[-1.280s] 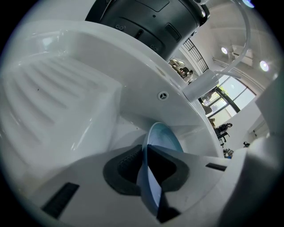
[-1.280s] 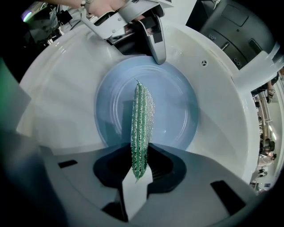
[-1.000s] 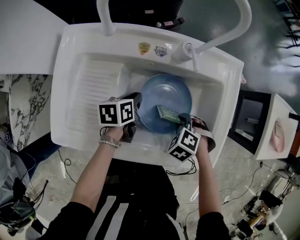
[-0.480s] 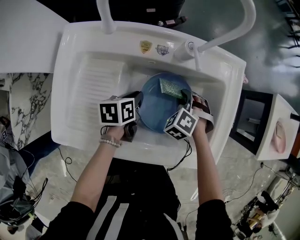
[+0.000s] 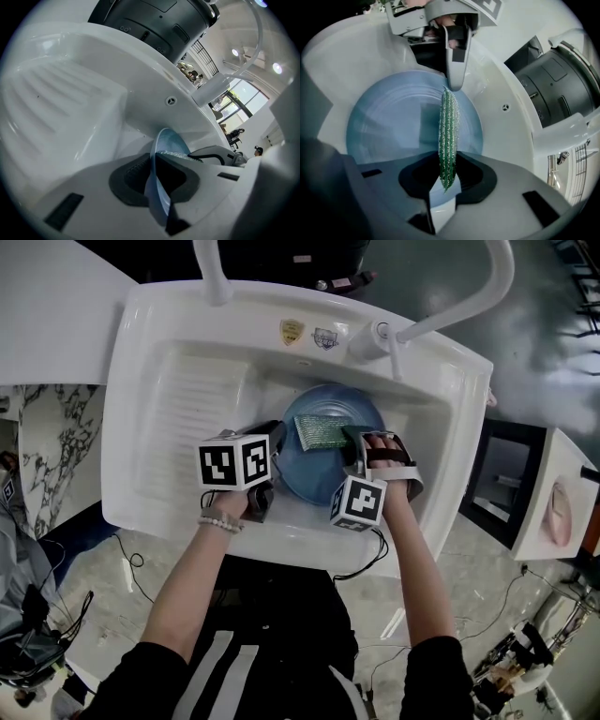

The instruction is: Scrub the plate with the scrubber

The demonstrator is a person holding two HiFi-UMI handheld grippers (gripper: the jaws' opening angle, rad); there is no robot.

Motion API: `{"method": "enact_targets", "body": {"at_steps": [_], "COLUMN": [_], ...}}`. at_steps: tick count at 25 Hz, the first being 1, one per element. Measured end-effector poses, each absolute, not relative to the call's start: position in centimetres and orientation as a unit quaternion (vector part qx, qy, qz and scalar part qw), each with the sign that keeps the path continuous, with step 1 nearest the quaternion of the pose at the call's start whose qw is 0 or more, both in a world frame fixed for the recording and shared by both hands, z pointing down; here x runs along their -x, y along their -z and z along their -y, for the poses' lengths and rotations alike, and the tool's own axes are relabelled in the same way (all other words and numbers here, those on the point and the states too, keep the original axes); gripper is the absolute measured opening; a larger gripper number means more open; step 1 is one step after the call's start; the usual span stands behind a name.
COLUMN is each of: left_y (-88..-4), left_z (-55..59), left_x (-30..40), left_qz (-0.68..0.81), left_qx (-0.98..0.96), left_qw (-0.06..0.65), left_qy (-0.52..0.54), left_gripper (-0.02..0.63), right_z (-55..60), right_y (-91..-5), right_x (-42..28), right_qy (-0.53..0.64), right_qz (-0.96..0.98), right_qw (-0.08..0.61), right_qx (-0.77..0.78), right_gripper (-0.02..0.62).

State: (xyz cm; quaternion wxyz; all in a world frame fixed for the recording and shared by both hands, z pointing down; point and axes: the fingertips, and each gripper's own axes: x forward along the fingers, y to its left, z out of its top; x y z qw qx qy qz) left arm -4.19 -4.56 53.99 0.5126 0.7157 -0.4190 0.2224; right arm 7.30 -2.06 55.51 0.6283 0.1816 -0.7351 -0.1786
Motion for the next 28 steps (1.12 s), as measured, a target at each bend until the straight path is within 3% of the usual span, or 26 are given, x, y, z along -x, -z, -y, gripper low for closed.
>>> {"method": "enact_targets", "body": {"at_steps": [10,22,28], "left_y": [-54.0,-53.9,-53.8], "left_z": [4.6,4.7,4.7], "left_x": [4.2,4.3,4.2], "left_qz": [0.417,0.422,0.419], "left_qx": [-0.717,-0.720,-0.723], "left_qw": [0.511,0.504,0.503], "left_qy": [-0.226,-0.224,-0.224], "left_gripper": [0.032,0.032,0.032], "right_z": [-2.9,-9.2,-7.0], "right_y": [-54.6,-55.4,-53.8], "right_x": [-5.7,-8.4,-10.1], "right_qy": [0.232,0.109,0.068], "right_qz": [0.745,0.745,0.754], "right_qw": [0.621,0.655,0.654], "right_qx": [-0.073,0.061,-0.005], "right_gripper": [0.092,0.092,0.092]}}
